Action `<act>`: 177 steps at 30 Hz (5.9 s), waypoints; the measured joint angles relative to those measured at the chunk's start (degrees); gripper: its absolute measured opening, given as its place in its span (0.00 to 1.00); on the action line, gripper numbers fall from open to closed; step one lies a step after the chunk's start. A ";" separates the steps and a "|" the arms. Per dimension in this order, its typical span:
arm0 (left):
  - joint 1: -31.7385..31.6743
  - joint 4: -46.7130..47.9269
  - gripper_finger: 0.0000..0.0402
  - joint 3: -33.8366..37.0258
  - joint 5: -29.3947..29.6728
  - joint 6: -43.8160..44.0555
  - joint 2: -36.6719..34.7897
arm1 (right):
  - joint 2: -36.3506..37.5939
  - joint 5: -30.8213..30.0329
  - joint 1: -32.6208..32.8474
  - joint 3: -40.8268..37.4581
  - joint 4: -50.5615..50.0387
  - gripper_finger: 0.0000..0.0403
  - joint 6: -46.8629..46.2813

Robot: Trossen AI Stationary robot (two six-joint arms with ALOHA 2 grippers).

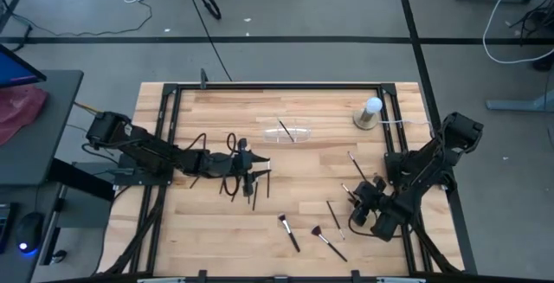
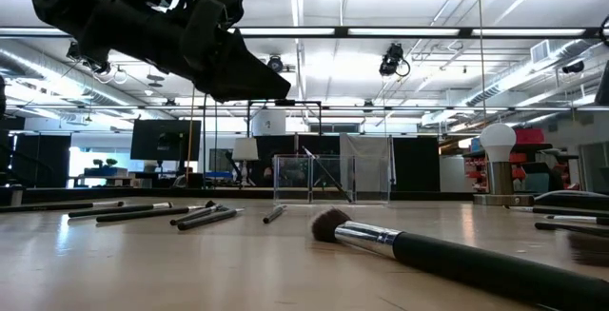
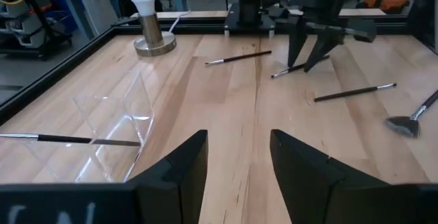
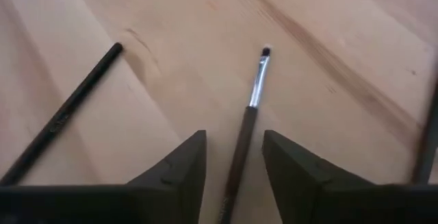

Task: Put items in baskets/containers
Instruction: Put the black eyeshadow brush into the transparent organizer

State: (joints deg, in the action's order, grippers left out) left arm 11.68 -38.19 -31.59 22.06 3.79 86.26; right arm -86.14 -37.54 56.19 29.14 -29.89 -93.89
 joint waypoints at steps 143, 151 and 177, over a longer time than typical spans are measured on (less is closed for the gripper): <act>-24.25 -7.93 0.04 -1.76 -4.48 5.05 2.96 | 1.06 -13.86 -19.74 1.28 67.82 0.23 77.84; -24.37 -8.83 0.05 -1.77 -4.48 9.41 6.36 | 1.06 -13.83 -19.74 1.28 67.91 0.23 77.84; -26.05 -4.13 0.09 -1.84 -9.68 13.57 6.34 | 1.02 -13.72 -19.74 1.28 68.02 0.23 77.84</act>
State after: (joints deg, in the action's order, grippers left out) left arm -14.37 -42.32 -33.43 12.38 17.36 92.60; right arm -85.12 -51.27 36.45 30.41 38.13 -16.05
